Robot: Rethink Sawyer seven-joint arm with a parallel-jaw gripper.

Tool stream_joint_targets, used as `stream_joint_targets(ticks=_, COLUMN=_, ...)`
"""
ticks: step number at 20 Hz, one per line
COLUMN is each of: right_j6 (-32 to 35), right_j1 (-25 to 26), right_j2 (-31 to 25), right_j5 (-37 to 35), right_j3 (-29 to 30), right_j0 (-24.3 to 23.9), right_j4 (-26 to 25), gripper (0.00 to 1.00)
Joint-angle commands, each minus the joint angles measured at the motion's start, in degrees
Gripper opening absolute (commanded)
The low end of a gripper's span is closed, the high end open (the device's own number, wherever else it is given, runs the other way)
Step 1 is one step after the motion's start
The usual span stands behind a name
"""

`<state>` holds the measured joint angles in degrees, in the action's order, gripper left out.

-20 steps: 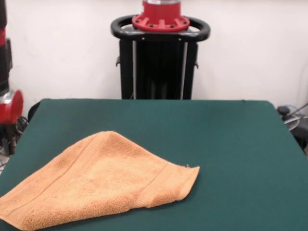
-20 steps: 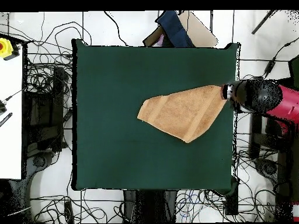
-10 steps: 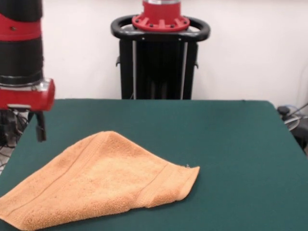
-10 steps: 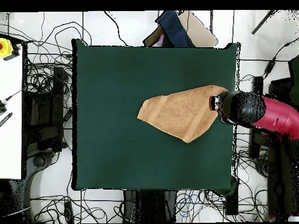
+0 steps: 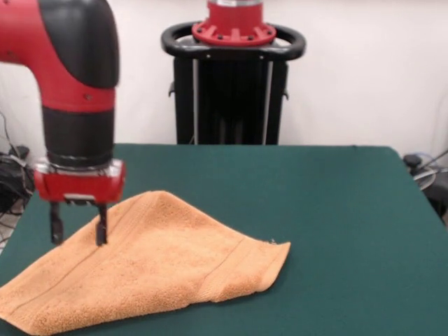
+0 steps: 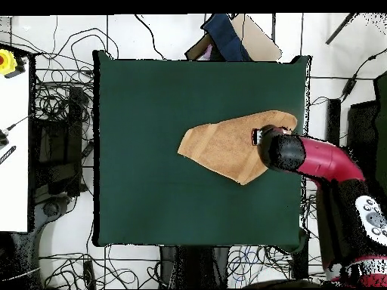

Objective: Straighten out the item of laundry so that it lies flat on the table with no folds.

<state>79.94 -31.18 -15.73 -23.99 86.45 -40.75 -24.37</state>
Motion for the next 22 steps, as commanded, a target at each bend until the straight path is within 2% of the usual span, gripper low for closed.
stream_joint_targets(ticks=1, right_j6=18.1, right_j1=4.3, right_j2=4.1, right_j5=3.9, right_j3=8.3, right_j0=3.7, right_j4=4.3, gripper=1.00)
stream_joint_targets(ticks=4, right_j6=17.3, right_j1=5.4, right_j2=4.6, right_j5=5.0, right_j3=8.7, right_j0=4.2, right_j4=5.5, gripper=1.00)
stream_joint_targets(ticks=13, right_j6=17.8, right_j1=10.6, right_j2=8.7, right_j5=6.9, right_j3=4.6, right_j0=9.1, right_j4=7.8, gripper=1.00)
stream_joint_targets(ticks=15, right_j6=18.4, right_j1=12.8, right_j2=7.0, right_j5=12.0, right_j3=4.4, right_j0=8.4, right_j4=9.0, gripper=1.00)
stream_joint_targets(ticks=18, right_j6=21.1, right_j1=15.9, right_j2=6.6, right_j5=20.7, right_j3=3.0, right_j0=10.0, right_j4=10.9, gripper=1.00)
stream_joint_targets(ticks=22, right_j6=24.5, right_j1=17.7, right_j2=10.0, right_j5=30.2, right_j3=2.2, right_j0=15.7, right_j4=15.0, gripper=1.00)
